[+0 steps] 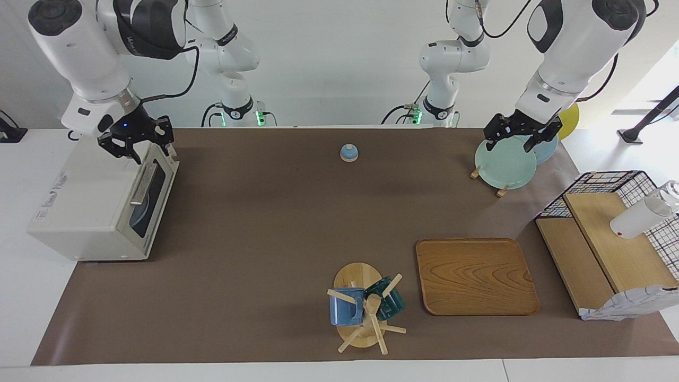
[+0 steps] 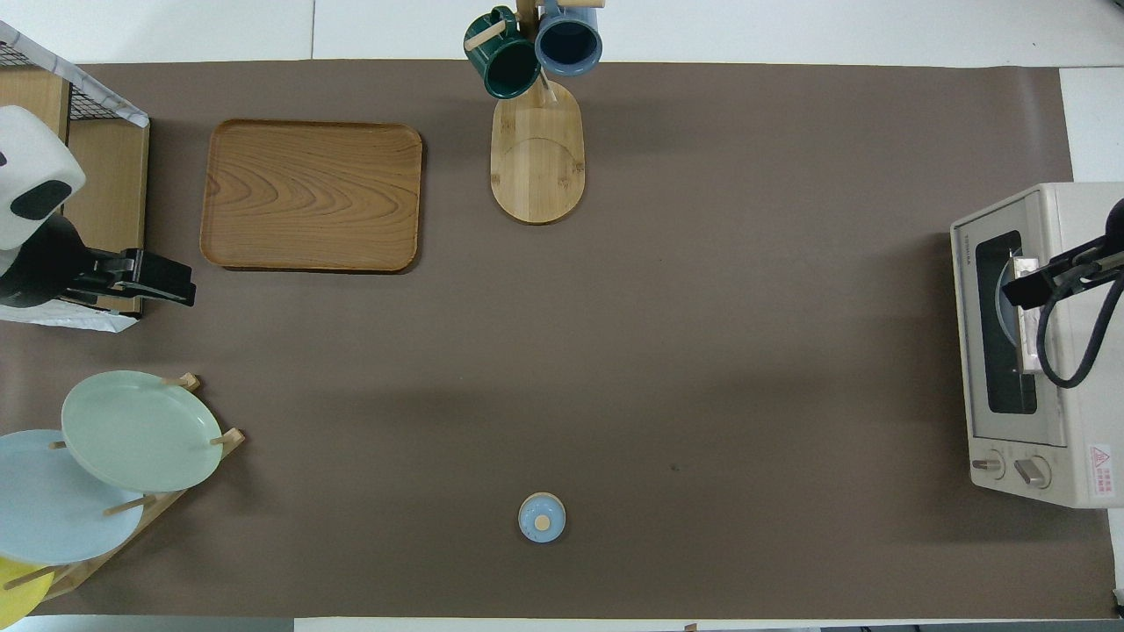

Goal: Put eggplant into oven

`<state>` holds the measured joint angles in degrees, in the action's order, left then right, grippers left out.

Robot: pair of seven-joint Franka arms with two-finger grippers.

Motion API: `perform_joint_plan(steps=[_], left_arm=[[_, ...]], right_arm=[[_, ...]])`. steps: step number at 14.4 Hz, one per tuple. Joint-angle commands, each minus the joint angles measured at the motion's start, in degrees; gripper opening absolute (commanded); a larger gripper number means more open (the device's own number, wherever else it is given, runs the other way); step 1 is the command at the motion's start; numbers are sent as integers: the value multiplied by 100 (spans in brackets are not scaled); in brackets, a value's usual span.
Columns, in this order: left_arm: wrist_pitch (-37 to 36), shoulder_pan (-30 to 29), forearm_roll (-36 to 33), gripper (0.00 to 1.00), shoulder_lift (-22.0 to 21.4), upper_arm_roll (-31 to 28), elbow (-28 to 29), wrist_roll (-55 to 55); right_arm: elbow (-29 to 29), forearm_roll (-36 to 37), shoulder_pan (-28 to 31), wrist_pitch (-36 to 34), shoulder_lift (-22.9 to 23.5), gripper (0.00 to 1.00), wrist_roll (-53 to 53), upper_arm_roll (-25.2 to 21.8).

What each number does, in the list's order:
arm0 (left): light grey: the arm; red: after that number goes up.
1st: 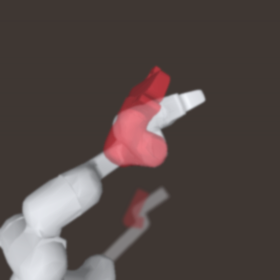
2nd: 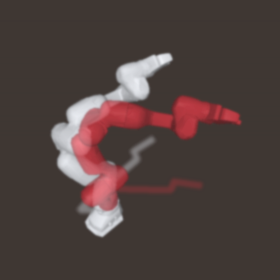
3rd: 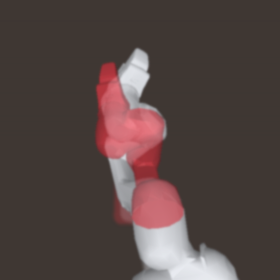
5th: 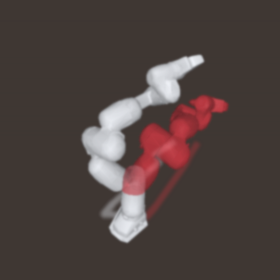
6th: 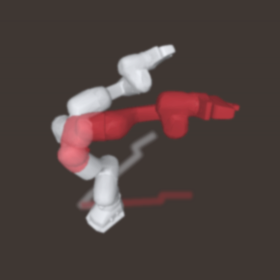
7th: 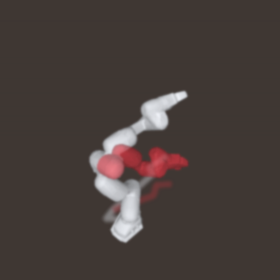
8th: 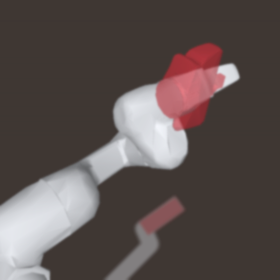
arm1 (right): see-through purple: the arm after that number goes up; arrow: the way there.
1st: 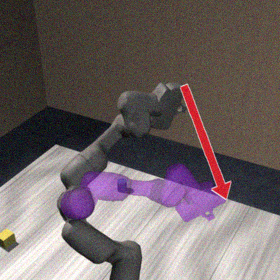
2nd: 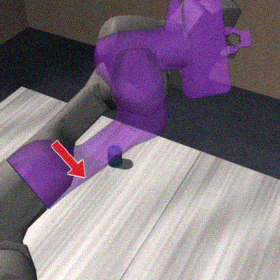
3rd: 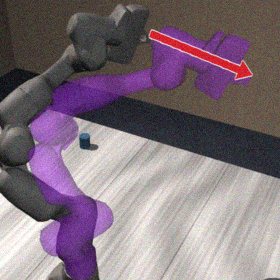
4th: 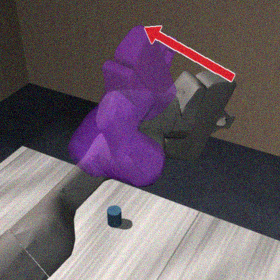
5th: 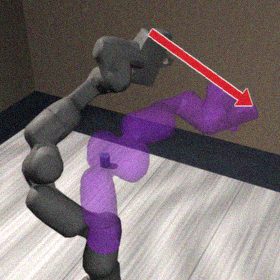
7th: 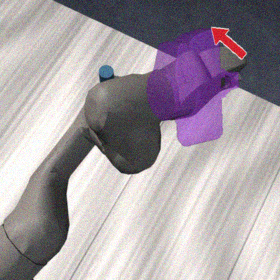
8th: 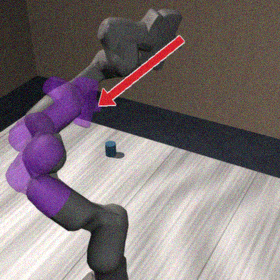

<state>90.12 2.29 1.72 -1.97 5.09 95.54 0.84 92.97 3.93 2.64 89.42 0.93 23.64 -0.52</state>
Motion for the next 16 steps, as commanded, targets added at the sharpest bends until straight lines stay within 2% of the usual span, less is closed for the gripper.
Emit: perform_joint_plan(steps=[1, 6, 10, 16], left_arm=[[-21, -44, -93, 100, 4, 35, -18, -75], [-21, -44, -93, 100, 13, 27, -27, -75], [-21, -44, -93, 100, 4, 27, -18, -75], [-21, -44, -93, 100, 4, 35, -27, -75]], right_arm=[[-77, -130, 26, -204, 83, 100, -544, 52], [-130, -156, 35, -310, 153, 100, -606, -9], [-122, -130, -457, -319, 136, 100, -606, -386], [2, -138, -414, -320, 21, 100, -615, -440]])
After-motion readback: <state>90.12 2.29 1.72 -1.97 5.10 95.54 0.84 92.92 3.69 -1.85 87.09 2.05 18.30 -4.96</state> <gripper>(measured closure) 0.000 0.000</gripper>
